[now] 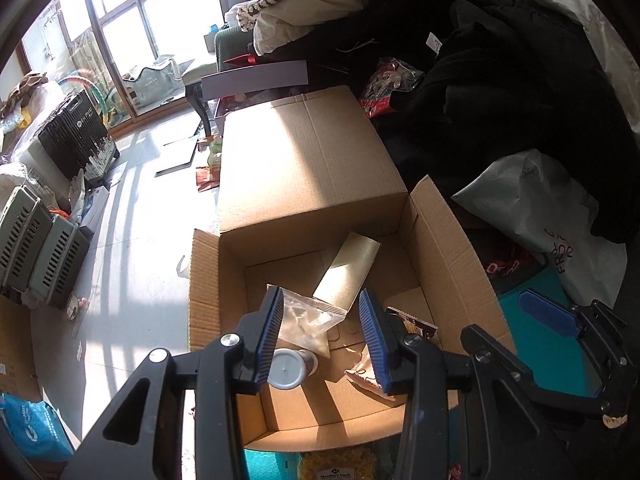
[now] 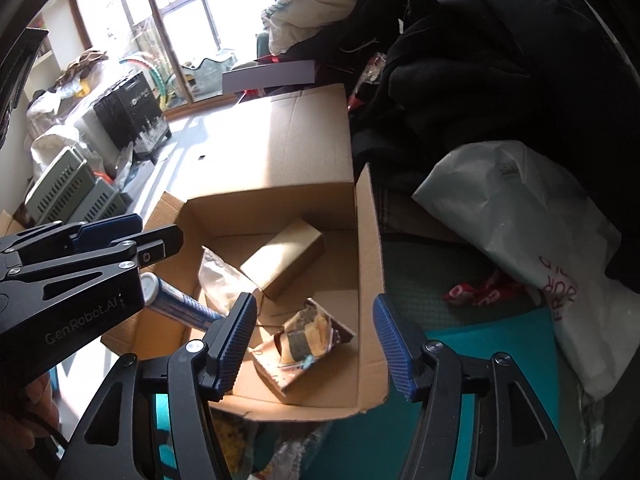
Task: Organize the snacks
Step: 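Open both tools to drop the clear bag and seaweed bag into the box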
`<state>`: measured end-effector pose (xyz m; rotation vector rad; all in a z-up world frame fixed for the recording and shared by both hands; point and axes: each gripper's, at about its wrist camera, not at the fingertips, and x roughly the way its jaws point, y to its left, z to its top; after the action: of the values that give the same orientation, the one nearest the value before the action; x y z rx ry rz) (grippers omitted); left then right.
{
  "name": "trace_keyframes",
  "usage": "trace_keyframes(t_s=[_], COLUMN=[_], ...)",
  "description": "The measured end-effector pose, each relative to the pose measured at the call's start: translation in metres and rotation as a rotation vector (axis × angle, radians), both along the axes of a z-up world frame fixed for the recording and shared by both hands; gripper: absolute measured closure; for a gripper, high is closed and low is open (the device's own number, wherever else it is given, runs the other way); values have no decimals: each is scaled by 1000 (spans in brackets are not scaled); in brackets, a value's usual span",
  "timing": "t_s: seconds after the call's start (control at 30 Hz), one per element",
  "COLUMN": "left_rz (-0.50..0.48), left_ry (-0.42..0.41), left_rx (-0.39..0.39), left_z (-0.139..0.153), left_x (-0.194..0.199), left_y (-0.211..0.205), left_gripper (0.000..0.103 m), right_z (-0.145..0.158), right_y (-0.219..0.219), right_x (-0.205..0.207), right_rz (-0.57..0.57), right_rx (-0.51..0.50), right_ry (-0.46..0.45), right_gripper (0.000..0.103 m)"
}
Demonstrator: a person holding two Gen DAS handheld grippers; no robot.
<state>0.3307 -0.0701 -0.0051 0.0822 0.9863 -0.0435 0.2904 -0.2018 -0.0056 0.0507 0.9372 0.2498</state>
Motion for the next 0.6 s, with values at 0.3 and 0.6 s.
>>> trace_keyframes(t_s=[0.3,0.6], left_rz=[-2,10], left_ry=[-36,-137], left_rx=[-36,-73], left_z=[26,82], left_x=[-21,-65], left_y=[-1,8], left_gripper=[64,64], right_z=[32,87], right_y=[-6,-8], right_x=[-21,-56], right_rz=[-5,6], right_rx=[-7,1], right_ry=[-43,-147], right_gripper=[41,40])
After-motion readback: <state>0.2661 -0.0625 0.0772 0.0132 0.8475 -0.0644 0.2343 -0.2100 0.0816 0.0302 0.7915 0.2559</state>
